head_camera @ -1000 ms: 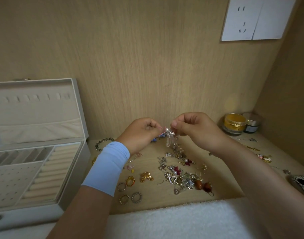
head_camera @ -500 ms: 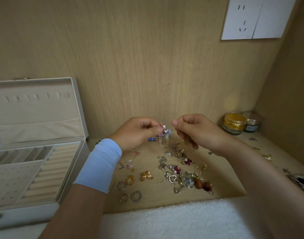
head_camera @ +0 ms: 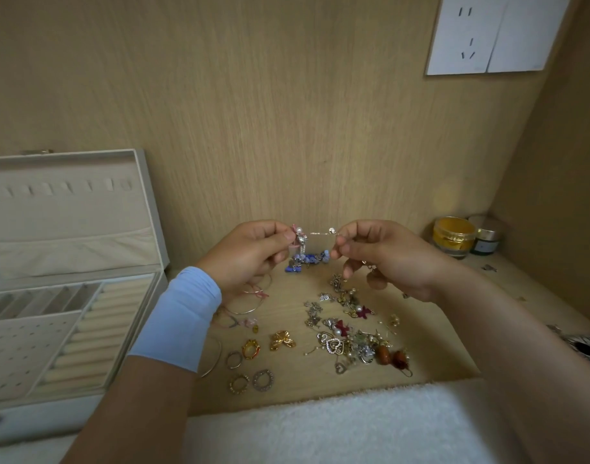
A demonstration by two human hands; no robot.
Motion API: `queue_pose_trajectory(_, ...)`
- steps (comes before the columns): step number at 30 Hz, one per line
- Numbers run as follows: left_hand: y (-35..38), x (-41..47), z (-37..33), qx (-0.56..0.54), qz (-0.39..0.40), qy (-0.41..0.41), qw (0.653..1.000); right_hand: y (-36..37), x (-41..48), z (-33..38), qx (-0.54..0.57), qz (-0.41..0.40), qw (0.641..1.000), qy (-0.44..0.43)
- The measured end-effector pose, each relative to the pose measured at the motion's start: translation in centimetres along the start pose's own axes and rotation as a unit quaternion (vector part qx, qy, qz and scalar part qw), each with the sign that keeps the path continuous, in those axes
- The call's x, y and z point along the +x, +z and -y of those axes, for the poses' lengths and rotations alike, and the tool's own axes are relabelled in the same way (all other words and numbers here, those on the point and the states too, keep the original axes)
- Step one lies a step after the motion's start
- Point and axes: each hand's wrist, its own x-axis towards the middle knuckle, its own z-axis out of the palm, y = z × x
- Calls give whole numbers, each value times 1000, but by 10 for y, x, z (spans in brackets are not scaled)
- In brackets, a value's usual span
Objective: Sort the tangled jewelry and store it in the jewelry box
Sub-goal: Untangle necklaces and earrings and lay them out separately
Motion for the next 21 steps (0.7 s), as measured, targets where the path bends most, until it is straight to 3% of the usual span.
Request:
queue_pose_trajectory(10,-4,3,3,55,-44,-10,997,3,-4,7,-71,-84,994,10)
queue_pose_trajectory(16,-12,3,0,-16,-73,-21,997,-5,-3,5,-163,-37,985,33)
queue_pose_trajectory(21,-18,5,-1,-56,-116,-13,992,-6,-3,3,-150,-20,988,35)
